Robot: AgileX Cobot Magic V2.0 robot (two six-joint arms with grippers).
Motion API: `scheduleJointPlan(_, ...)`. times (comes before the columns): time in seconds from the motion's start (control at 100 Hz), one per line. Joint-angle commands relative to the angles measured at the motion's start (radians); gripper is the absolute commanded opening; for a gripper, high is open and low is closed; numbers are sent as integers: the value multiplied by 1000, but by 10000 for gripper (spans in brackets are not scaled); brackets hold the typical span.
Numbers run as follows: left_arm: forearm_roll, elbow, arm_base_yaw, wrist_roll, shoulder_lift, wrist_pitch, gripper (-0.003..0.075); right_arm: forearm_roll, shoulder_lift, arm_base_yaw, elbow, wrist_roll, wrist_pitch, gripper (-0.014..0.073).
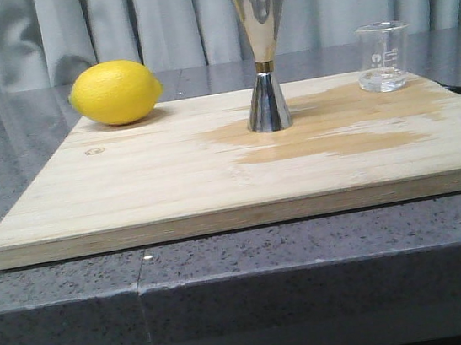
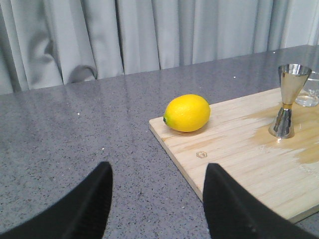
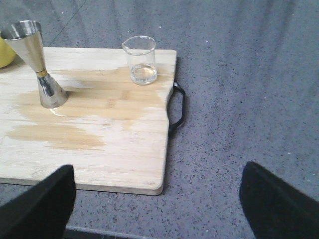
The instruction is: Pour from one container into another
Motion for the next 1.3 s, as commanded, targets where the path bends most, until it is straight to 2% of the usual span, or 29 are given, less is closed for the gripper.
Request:
scheduleJointPlan(0.0,-5,-24,0,-13,21,-99,366,-13,4,-5,-17,0,-94,592)
scheduleJointPlan(0.05,-5,-24,0,-13,21,-99,363,-13,4,-5,-17,0,-94,556)
scheduleJointPlan(0.12,-5,-24,0,-13,21,-99,333,-13,4,-5,-17,0,-94,452)
scheduleJointPlan(0.21,-5,-24,0,-13,21,-99,260,-13,4,-5,-17,0,-94,270)
scheduleJointPlan(0.31,-5,-24,0,-13,21,-99,173,-13,4,-5,-17,0,-94,122)
scheduleJointPlan(0.43,-5,-24,0,-13,21,-99,82,-13,4,-5,-17,0,-94,-3)
scheduleJointPlan(0.52,-5,-24,0,-13,21,-99,30,-13,4,-5,-17,0,-94,-62)
scheduleJointPlan(0.6,-5,-24,0,-13,21,-99,-20,-13,4,-5,-17,0,-100,-75)
scheduleJointPlan(1.29,13,-17,8,-13,17,-98,-19,-13,4,-5,-17,0,-109,-75)
